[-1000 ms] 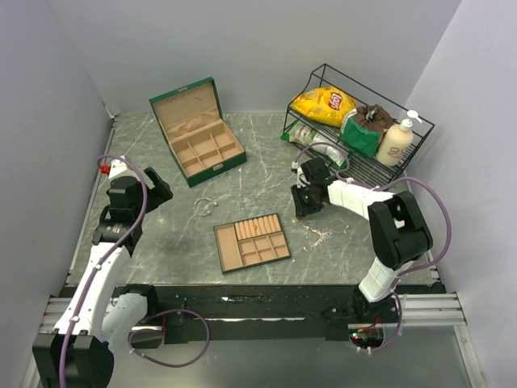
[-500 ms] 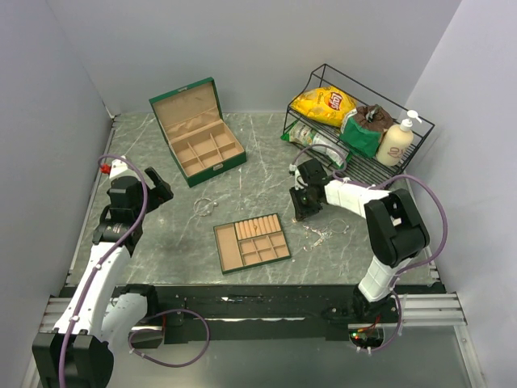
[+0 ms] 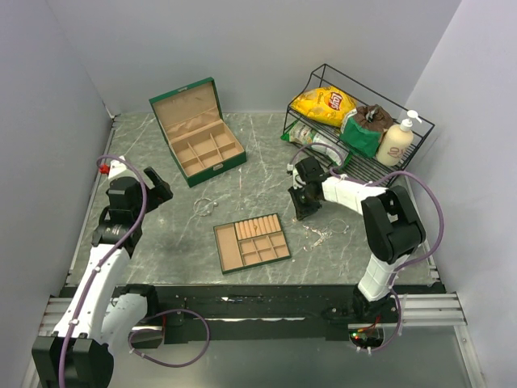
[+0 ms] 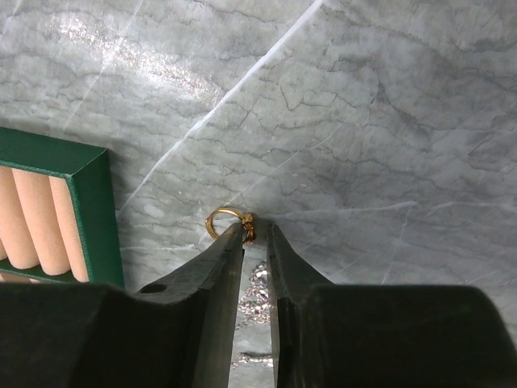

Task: Organize the mixed jewelry

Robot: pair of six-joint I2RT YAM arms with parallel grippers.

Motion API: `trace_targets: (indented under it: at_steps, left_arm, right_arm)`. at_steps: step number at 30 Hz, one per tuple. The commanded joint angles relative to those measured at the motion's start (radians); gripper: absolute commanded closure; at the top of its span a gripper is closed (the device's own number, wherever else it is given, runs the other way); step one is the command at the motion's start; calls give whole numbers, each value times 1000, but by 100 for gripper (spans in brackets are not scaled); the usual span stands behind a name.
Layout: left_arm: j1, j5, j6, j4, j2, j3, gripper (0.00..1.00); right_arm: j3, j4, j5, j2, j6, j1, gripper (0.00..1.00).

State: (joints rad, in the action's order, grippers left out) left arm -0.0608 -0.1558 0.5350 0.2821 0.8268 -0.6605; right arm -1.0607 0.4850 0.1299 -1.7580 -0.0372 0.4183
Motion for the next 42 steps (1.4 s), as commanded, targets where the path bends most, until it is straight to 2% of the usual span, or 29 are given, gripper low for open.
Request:
trace_targets:
  at_steps: [1,9,11,19,25,28,35,42]
  left_arm:
    - [-5,-11,5,-26,-6,-7,4]
    - [-5,79,-30,38,112,-57,4]
    - [-5,99,-38,28,124,-57,4]
    - [-43,291,-26,-78,114,-25,4]
    - [-174,343,25,-153,112,-27,4]
    - [-298,338,71,-207,139,-36,4]
    - [-477,282,157,-317,239,-57,4]
    - [-602,196,229,-394,346,-80,3]
  right_arm:
    - [-28,3,-3,-41,16,16,76]
    - [-22,-5,4,-29,13,19,90]
    - [-13,-16,11,-12,5,19,99]
    - [50,-104,36,116,-98,20,100]
    - [125,-155,39,239,-210,23,100]
    - [157,-187,45,302,-292,33,100]
    - [208,-284,74,414,-538,88,100]
    - [219,-336,94,462,-641,126,100]
